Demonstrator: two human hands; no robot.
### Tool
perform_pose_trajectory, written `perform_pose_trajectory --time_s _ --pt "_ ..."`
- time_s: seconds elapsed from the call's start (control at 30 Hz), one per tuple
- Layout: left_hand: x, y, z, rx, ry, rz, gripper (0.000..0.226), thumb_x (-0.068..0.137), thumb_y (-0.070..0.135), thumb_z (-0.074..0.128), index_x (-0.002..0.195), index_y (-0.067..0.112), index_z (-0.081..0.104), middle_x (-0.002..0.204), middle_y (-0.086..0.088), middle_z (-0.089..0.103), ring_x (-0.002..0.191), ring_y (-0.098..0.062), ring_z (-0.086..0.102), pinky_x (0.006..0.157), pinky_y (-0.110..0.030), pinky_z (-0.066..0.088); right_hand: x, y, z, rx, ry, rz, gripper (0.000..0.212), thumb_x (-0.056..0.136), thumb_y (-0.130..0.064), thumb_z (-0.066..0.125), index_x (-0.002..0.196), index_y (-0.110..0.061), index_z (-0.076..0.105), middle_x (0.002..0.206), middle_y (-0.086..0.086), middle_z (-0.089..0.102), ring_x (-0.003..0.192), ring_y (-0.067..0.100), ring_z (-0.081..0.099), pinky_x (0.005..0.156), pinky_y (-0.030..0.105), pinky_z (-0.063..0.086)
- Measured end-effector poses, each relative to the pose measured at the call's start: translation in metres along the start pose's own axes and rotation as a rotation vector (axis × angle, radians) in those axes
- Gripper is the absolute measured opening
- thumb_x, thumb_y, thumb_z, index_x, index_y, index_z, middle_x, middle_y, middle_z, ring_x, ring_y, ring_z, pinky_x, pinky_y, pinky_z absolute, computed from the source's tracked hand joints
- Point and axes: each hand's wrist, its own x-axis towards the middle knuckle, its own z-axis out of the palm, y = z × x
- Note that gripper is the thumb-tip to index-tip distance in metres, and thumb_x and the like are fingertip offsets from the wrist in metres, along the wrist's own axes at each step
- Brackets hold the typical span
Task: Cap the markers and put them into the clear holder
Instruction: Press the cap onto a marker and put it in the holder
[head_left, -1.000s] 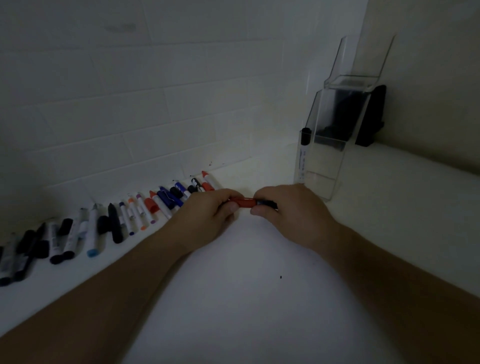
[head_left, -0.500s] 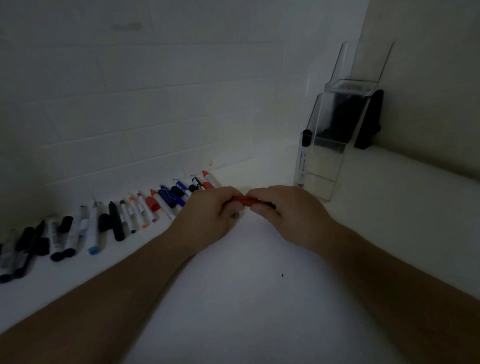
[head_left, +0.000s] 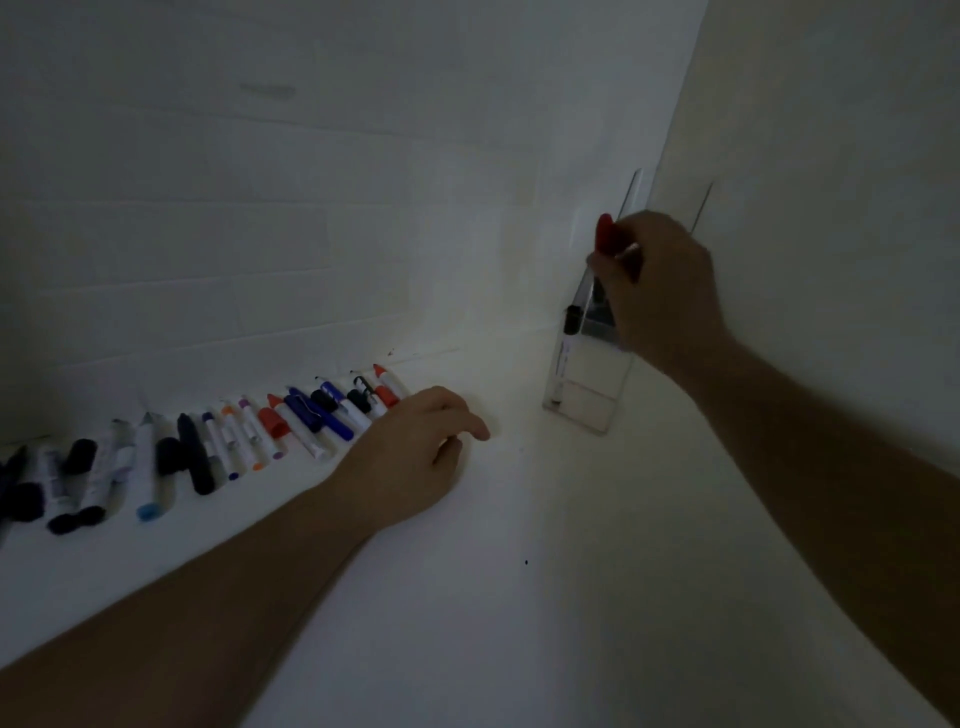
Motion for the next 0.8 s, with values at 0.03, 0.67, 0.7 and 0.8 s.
perform_pose_trajectory --time_s 0.03,0.67,0.7,0.8 --pt "-0.001 -0.001 0.001 0.005 -0.007 -0.002 0.038 0.086 -0.001 0.056 0.106 0.026 0.072 0.107 0.010 0.059 0.091 -0.003 0.056 0.083 -0.012 0.043 0.004 0.006 0.002 -0.055 -0.021 0.016 0.022 0.099 -0.032 0.062 0.111 -0.015 0.061 0.094 -0.003 0.058 0.080 0.013 0.057 0.067 0.010 0.036" --pt "-0.004 0.001 0.004 0.055 -0.080 0.025 0.032 0.090 0.009 0.056 0.106 0.030 0.073 0.105 0.013 0.058 0.088 -0.001 0.055 0.078 -0.011 0.039 -0.029 0.032 0.030 -0.488 -0.358 0.062 0.054 0.099 -0.038 0.050 0.148 -0.029 0.029 0.104 0.008 0.061 0.102 0.030 0.056 0.095 0.050 0.041" --pt "-0.004 0.001 0.004 0.056 -0.077 0.028 0.031 0.090 0.009 0.056 0.106 0.030 0.073 0.105 0.012 0.058 0.088 -0.001 0.055 0.078 -0.011 0.039 -0.029 0.031 0.030 -0.460 -0.354 0.068 0.057 0.098 -0.036 0.052 0.149 -0.029 0.027 0.101 0.007 0.060 0.101 0.030 0.056 0.096 0.051 0.042" --pt "-0.004 0.000 0.003 0.063 -0.073 0.034 0.030 0.090 0.012 0.055 0.106 0.031 0.073 0.106 0.012 0.058 0.090 -0.003 0.056 0.080 -0.016 0.043 -0.029 0.028 0.030 -0.464 -0.235 0.030 0.059 0.094 -0.033 0.055 0.147 -0.028 0.033 0.105 0.005 0.061 0.107 0.030 0.054 0.095 0.053 0.045"
